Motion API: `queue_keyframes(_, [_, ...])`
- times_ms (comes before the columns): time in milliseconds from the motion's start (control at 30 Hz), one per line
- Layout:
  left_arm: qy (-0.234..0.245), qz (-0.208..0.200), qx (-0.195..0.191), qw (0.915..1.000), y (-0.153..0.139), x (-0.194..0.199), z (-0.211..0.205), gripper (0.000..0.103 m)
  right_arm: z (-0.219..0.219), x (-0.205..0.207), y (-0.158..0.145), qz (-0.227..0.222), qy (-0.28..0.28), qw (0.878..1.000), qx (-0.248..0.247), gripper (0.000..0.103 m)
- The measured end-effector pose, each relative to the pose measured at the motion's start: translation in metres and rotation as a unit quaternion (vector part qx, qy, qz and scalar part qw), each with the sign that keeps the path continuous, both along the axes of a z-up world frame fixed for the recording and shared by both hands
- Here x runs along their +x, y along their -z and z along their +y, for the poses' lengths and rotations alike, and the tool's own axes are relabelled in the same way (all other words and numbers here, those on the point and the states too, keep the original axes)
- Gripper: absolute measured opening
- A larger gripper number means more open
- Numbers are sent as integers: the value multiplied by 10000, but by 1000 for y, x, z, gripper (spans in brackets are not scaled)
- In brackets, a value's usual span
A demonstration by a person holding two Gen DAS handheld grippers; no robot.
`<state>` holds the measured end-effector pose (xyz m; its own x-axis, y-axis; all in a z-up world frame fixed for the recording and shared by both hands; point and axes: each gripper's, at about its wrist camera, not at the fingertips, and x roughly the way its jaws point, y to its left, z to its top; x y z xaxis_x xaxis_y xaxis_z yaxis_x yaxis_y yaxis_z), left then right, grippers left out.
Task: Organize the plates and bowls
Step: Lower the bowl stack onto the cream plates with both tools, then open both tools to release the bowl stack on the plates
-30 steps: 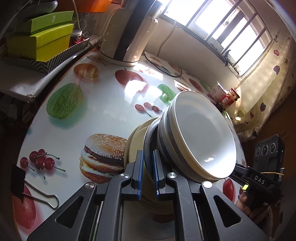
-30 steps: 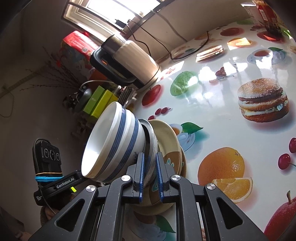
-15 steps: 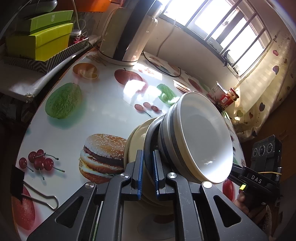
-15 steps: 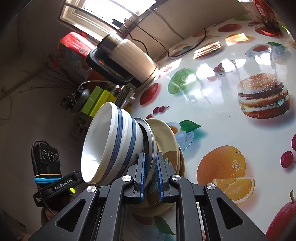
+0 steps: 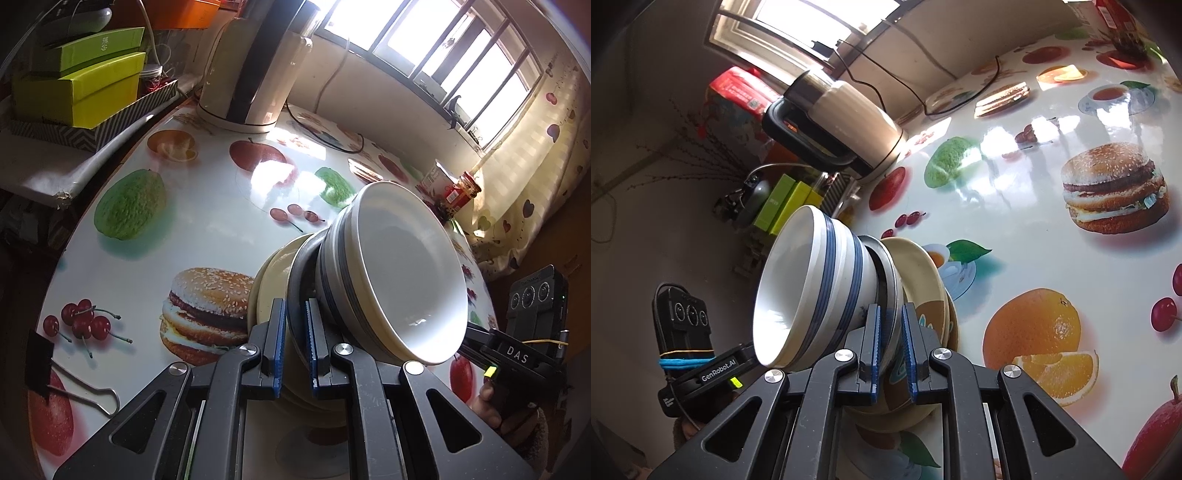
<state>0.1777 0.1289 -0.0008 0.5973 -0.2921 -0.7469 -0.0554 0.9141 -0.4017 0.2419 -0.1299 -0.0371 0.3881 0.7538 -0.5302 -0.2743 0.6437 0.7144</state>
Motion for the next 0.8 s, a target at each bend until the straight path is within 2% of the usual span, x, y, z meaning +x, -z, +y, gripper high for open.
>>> queue_keyframes(633, [-46, 33, 145, 9999, -2, 1, -3, 12, 0, -2, -4, -90, 27, 9997, -208, 15])
queue_keyframes(800, [-103, 74, 226, 9997, -1, 0, -1, 22, -2, -3, -5, -143, 79, 9995, -269, 20])
